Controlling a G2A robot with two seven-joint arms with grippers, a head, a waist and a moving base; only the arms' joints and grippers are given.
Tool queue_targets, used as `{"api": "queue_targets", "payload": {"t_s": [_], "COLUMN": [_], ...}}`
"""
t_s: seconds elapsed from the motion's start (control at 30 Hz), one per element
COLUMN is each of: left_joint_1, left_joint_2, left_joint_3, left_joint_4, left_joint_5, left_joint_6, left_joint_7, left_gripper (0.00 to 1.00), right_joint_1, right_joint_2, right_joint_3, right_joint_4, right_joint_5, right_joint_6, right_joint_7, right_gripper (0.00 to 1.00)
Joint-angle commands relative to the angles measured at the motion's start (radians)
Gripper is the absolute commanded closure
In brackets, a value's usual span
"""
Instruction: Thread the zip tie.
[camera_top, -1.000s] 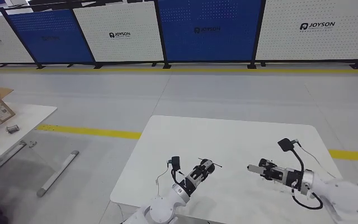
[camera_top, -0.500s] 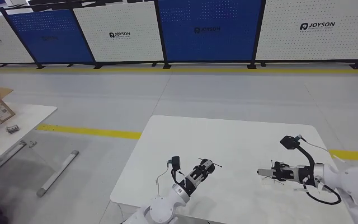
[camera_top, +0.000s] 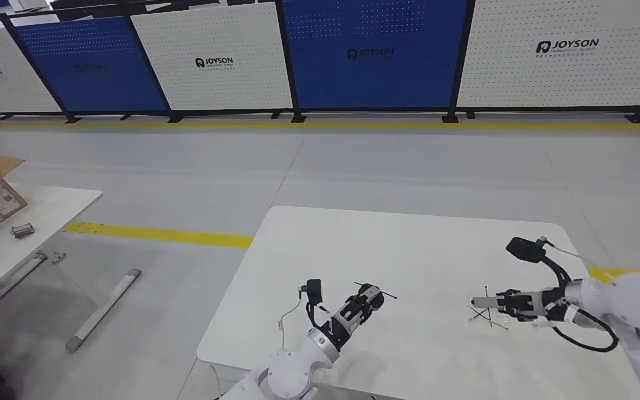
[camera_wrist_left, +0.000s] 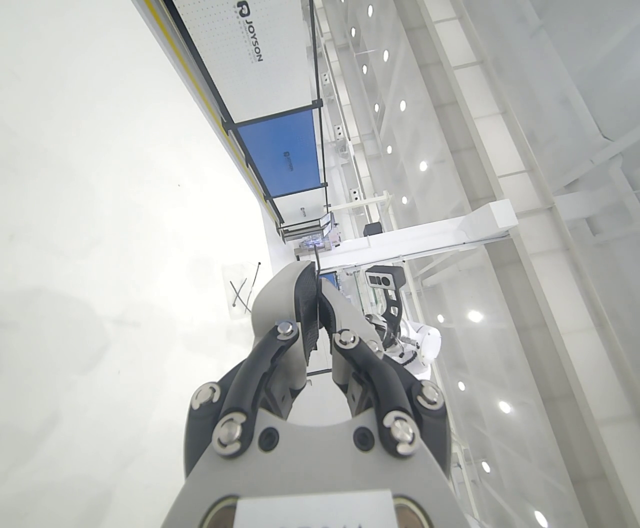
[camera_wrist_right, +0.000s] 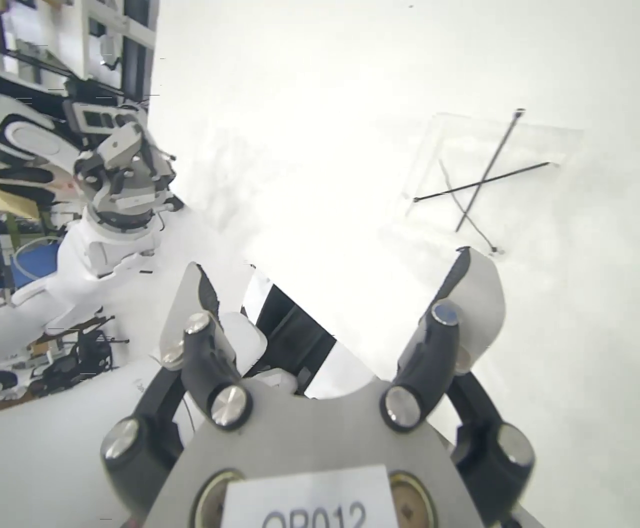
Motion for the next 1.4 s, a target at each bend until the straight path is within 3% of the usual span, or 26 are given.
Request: {"api": "queue_targets", "payload": {"t_s": [0.0,0.27,0.57,0.67,0.83,0.93,1.27,1.37], "left_joint_1": [0.000,0.000,0.000,0.000,0.000,0.000,0.000,0.000], "left_joint_2": [0.000,0.000,0.000,0.000,0.000,0.000,0.000,0.000], "left_joint_3": [0.000,0.000,0.000,0.000,0.000,0.000,0.000,0.000], "left_joint_4": [0.000,0.000,0.000,0.000,0.000,0.000,0.000,0.000], "left_joint_5": [0.000,0.000,0.000,0.000,0.000,0.000,0.000,0.000], "left_joint_6": [0.000,0.000,0.000,0.000,0.000,0.000,0.000,0.000], "left_joint_7": [0.000,0.000,0.000,0.000,0.000,0.000,0.000,0.000], "left_gripper": [1.00,1.00,1.00,1.00,1.00,1.00,1.00,1.00], "right_joint_1": [0.040,0.173,0.170,0.162,0.166,0.181,0.171,0.209], "right_joint_2": [-0.006,-0.060,-0.060,-0.056,-0.046,-0.046,-0.047,-0.055], "right_joint_3": [-0.064,-0.239,-0.239,-0.236,-0.218,-0.243,-0.251,-0.295], "right_joint_4": [0.022,0.220,0.220,0.200,0.171,0.182,0.188,0.226], "right_joint_5": [-0.031,0.024,0.022,-0.048,-0.102,-0.112,-0.130,-0.143], "right_joint_6": [0.015,-0.018,-0.018,0.066,0.136,0.094,0.115,0.123], "right_joint_7": [0.000,-0.010,-0.017,-0.053,-0.026,0.000,-0.021,0.000], "right_gripper": [0.00,0.00,0.00,0.00,0.00,0.00,0.00,0.00]}}
